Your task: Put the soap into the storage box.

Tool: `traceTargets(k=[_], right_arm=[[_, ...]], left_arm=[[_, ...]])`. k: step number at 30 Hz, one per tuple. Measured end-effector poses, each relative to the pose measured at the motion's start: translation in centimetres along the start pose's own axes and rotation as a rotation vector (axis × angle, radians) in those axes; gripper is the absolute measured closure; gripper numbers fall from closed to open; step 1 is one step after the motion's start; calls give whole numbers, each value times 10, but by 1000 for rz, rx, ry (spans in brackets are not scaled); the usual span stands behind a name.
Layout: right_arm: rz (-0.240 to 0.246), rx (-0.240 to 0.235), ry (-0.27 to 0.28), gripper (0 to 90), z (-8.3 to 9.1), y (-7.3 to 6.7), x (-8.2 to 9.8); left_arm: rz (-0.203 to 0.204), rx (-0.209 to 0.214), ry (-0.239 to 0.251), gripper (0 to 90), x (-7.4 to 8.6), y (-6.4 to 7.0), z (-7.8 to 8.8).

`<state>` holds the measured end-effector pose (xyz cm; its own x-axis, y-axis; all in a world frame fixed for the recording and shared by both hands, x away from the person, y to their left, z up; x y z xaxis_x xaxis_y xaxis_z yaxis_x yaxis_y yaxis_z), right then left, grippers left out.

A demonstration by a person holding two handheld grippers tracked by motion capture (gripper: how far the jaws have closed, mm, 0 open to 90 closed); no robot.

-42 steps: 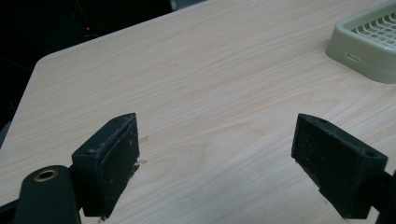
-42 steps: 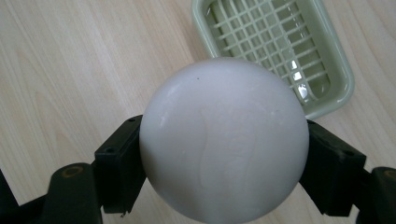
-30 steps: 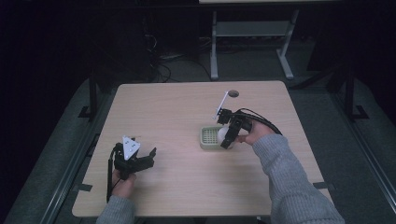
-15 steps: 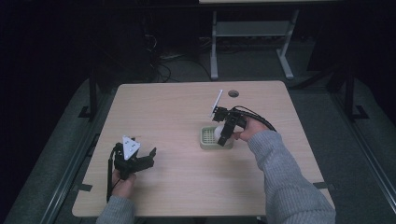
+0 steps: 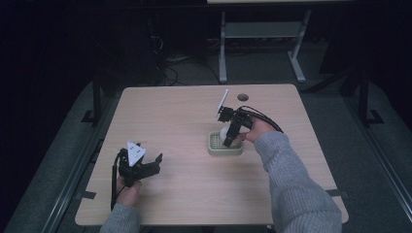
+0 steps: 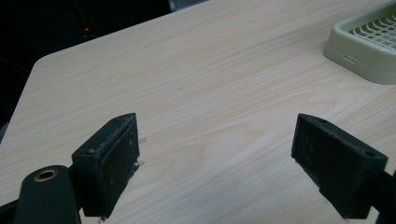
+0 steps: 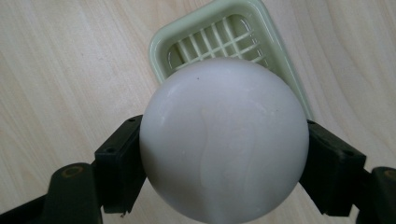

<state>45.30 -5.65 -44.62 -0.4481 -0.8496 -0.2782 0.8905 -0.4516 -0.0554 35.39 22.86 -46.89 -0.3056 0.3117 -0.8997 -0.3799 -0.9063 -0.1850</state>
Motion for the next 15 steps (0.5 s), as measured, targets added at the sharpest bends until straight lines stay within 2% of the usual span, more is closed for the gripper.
traceTargets(k=[15], right_arm=[[5, 20, -23, 235, -14, 5, -9]], left_arm=[[2, 3, -1, 148, 0, 1, 0]])
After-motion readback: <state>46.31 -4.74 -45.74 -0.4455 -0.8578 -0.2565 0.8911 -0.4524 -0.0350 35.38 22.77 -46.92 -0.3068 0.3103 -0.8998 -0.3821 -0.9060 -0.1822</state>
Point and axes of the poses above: each handheld gripper's, and its own axes: z roughly backward along the jaws, x roughly out of its underside, y roughly to its right, the point moved 7 cm from there along -z, roughly forward along the jaws, and after that the axes turned 5 degrees about y, right-handed, at the moved point
